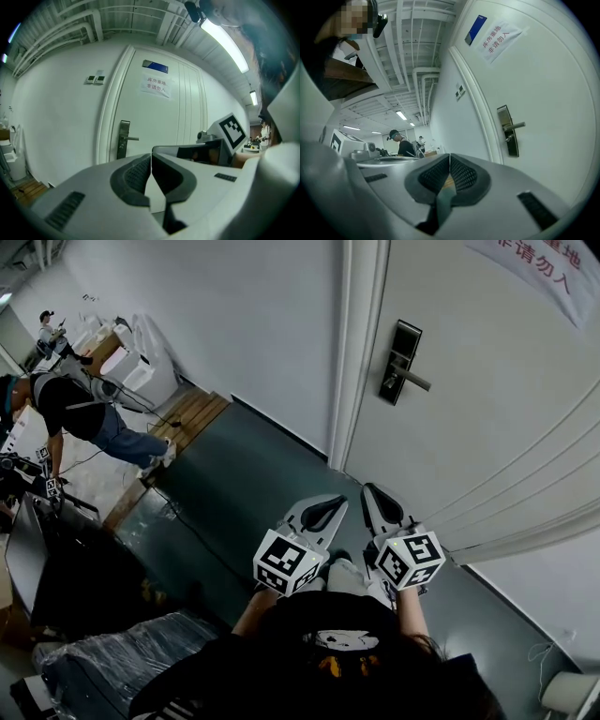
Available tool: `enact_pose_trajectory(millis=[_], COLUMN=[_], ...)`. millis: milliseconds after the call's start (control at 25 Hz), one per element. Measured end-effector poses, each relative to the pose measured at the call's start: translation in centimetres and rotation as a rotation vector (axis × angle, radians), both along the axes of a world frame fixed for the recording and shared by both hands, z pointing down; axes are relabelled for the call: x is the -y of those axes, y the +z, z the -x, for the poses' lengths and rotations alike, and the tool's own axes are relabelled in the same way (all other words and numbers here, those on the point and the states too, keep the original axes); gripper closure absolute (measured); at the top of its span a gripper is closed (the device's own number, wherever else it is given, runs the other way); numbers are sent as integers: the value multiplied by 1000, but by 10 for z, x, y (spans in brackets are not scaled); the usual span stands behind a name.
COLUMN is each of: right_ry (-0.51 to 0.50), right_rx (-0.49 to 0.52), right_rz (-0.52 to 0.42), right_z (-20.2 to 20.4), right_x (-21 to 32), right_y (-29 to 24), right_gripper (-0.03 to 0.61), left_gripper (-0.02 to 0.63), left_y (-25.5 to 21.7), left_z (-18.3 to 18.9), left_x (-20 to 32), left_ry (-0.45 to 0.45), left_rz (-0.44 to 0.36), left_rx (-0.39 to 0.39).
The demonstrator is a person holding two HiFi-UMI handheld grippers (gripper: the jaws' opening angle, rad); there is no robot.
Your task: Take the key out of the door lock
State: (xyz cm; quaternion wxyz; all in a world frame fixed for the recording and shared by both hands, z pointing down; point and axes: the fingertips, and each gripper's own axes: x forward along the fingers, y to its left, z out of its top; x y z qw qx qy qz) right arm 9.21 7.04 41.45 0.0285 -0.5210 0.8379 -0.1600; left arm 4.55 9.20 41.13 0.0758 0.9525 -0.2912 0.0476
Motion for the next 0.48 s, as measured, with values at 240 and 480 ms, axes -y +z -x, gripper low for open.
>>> enact_pose_trajectory(millis=[240,480], right_ry=[-28,-69], right_rx=[3,15], right_rz=[9,13], right_z=[10,24], right_x=[13,44], right_y=[3,8], right_gripper=[572,572], left_gripper=[601,601], left_y=[6,9], left_z=[10,27], left_x=[12,42], left_ry=[-29,-73], left_rz=[17,23], left_rx=[3,5])
